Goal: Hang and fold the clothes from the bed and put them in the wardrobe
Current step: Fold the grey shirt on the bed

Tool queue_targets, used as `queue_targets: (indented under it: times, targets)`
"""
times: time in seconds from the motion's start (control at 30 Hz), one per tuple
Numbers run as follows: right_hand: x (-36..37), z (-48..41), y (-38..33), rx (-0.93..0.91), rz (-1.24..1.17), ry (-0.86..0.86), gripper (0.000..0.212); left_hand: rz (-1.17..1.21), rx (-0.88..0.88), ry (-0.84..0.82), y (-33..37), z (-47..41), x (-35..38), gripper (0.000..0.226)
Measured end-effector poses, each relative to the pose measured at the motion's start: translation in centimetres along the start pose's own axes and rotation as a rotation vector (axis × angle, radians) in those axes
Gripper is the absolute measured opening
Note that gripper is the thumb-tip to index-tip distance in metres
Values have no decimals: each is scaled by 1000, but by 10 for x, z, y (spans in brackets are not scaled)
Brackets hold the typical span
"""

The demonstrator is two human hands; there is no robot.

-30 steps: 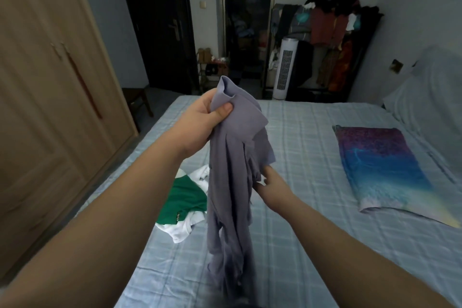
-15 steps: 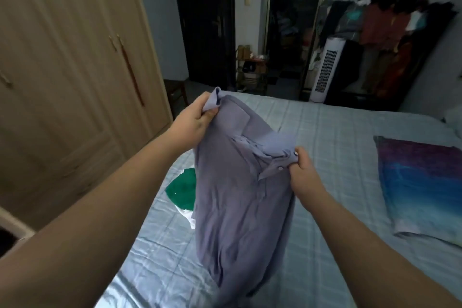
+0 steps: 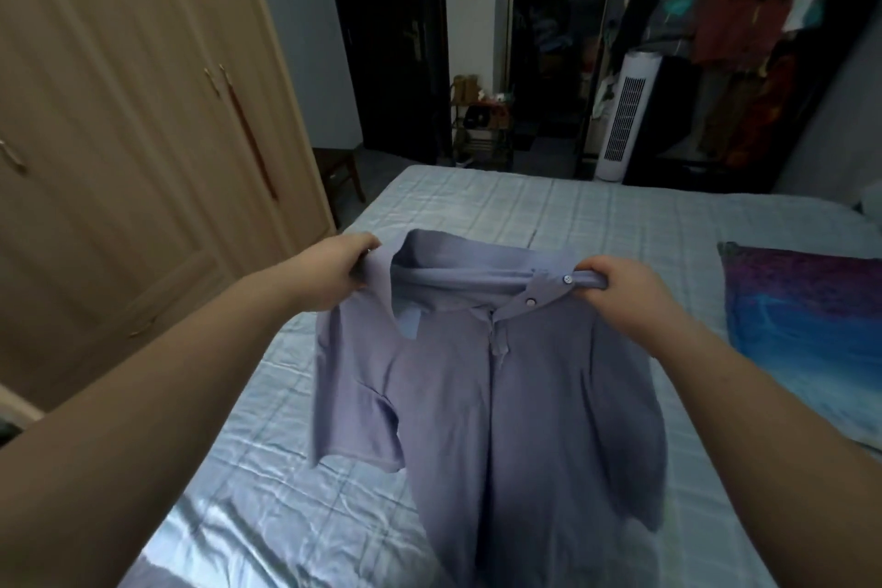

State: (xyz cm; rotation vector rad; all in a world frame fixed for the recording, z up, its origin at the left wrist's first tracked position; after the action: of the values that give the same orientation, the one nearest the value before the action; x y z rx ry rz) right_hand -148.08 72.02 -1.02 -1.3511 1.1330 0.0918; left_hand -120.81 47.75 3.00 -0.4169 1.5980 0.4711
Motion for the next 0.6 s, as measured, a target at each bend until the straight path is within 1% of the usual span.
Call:
queue_targets:
  times: [0.07,0.1,0.13,0.17,0.23,0.27,0.33,0.43,0.53,0.6]
  targets:
    - [-2,-2,3,44,64,-21,5,-23,-17,102,1,-2,-4,21]
    - [-4,-3,3,56,66,-27,4,33,-69,142,-2,-2,-6,19]
    - [-6,-3,2,50,29,-32,3,147,-137,171,-6,-1,-6,19]
    - [-8,-2,0,33,-35,-33,6,265,-192,205,-10,1,-5,20]
    - [-15,4,-5,-17,-168,-29,15,431,-221,308,-8,5,-8,19]
    - [-17,8,-5,-35,-223,-25,14,468,-209,350,-4,7,-10,18]
    - [-19,14,-3,-26,-342,-32,12,478,-151,414,8,10,-19,23]
    - [-12,22,3,77,-640,-158,21,402,-73,534,18,17,-33,29]
    - [4,33,12,268,-947,-312,27,309,-29,668,14,27,-45,28]
    - [11,37,15,350,-1027,-322,32,300,-11,670,11,30,-48,28]
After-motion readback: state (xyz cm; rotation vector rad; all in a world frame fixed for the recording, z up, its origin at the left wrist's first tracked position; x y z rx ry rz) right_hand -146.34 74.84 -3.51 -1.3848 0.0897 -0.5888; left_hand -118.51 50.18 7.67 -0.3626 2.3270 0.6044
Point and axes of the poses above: each hand's wrist, its own z-axis away from the middle knuckle, its own x-axis out of the palm, y = z × x, the point moved 7 cm from there along -z, towards the middle knuckle, and after that the axes turned 10 degrees about -z, right-handed, at the moved point
